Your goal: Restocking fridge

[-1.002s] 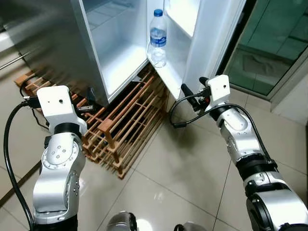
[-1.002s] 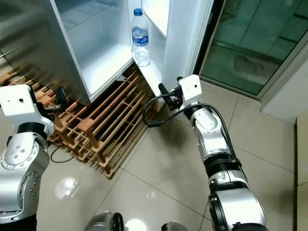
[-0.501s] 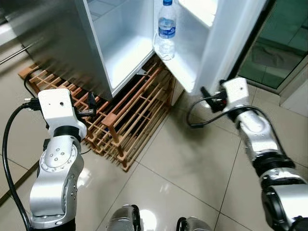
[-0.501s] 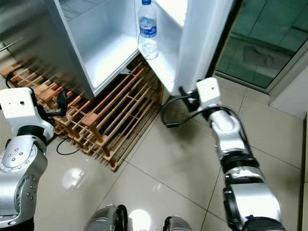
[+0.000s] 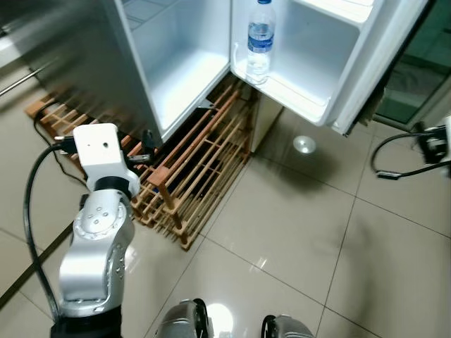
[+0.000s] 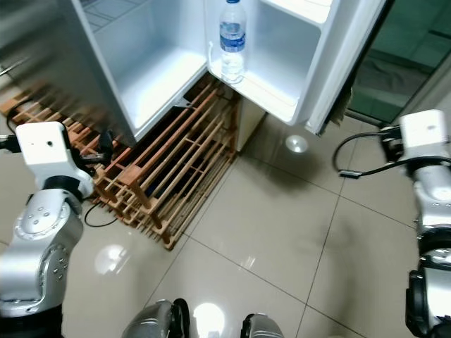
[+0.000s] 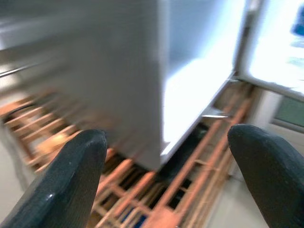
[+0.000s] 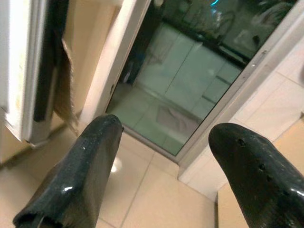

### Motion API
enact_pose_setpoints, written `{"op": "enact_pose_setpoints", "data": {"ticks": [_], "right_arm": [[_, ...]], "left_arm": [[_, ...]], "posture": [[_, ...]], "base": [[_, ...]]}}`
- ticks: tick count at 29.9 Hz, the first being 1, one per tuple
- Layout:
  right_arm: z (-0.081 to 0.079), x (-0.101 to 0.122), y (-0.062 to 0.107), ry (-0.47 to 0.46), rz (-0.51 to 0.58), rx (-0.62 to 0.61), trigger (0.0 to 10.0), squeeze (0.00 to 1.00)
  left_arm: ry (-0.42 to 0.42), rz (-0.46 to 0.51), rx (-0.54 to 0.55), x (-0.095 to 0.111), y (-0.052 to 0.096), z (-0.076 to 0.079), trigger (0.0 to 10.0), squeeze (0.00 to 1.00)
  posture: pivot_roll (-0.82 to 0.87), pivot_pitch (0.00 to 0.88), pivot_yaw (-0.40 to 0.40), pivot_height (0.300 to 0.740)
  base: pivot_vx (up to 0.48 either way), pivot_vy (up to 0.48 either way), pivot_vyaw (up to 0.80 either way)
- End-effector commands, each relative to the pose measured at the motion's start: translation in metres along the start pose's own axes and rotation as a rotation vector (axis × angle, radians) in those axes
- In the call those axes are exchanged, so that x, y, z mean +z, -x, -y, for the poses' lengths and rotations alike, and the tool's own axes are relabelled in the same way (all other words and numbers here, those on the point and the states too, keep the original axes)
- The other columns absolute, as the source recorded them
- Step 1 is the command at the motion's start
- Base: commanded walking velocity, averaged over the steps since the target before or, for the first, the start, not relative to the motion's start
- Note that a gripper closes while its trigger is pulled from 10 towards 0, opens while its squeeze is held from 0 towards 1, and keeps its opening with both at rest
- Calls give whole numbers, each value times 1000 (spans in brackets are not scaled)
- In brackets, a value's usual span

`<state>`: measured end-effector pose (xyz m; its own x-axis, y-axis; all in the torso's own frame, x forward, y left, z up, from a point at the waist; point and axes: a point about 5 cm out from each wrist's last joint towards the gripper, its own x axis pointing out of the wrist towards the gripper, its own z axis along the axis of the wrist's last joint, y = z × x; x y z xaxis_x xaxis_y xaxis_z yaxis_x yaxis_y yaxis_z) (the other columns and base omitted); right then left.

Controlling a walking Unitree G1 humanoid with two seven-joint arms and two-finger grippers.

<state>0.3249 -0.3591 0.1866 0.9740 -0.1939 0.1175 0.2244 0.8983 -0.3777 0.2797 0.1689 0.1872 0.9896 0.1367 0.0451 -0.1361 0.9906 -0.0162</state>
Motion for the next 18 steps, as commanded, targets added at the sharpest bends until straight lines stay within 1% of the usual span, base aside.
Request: {"op": "enact_pose_setpoints", "data": {"ticks": [1,2,3,4,6,8,9,10,12,15,17,18], "right_arm": [[-9,6,-1,-40,55,24,10000,0],[-23,15,-2,-71,120,52,10000,0],[-46,28,0,-134,214,90,10000,0],[-46,28,0,-134,214,90,10000,0],[-74,42,7,-203,278,128,10000,0],[-99,51,16,-265,315,164,10000,0],[-124,53,22,-330,314,201,10000,0],[-124,53,22,-330,314,201,10000,0],[-141,51,25,-375,302,226,10000,0],[-172,46,33,-432,256,303,10000,0],[-184,46,41,-451,233,343,10000,0],[-193,45,46,-465,207,369,10000,0]], "left_arm": [[-9,8,-4,-1,-2,2,10000,0],[-15,19,-9,-1,-5,5,10000,0],[-13,42,-11,-1,-11,8,10000,0],[-13,42,-11,-1,-11,8,10000,0],[-23,64,8,0,-15,7,10000,0],[-1,68,44,-2,-19,4,10000,0],[40,63,83,-5,-23,1,10000,0],[40,63,83,-5,-23,1,10000,0],[56,56,106,-8,-25,-2,10000,0],[56,36,150,-14,-27,-10,10000,0],[49,24,170,-19,-28,-14,10000,0],[41,1,190,-25,-28,-21,10000,0]], "posture": [[-37,104,15,740],[-45,81,11,740],[-60,53,5,740],[-60,53,5,740],[-71,31,0,740],[-80,9,-6,740],[-83,0,-14,740],[-83,0,-14,740],[-76,0,-17,740],[-57,0,-18,740],[-50,0,-16,740],[-41,0,-5,740]], "base": [[0,0,0],[0,0,0],[0,0,0],[0,0,0],[0,0,0],[0,0,597],[0,-431,631],[0,-431,631],[124,-420,625],[296,-375,613],[294,-319,613],[0,0,613]]}}
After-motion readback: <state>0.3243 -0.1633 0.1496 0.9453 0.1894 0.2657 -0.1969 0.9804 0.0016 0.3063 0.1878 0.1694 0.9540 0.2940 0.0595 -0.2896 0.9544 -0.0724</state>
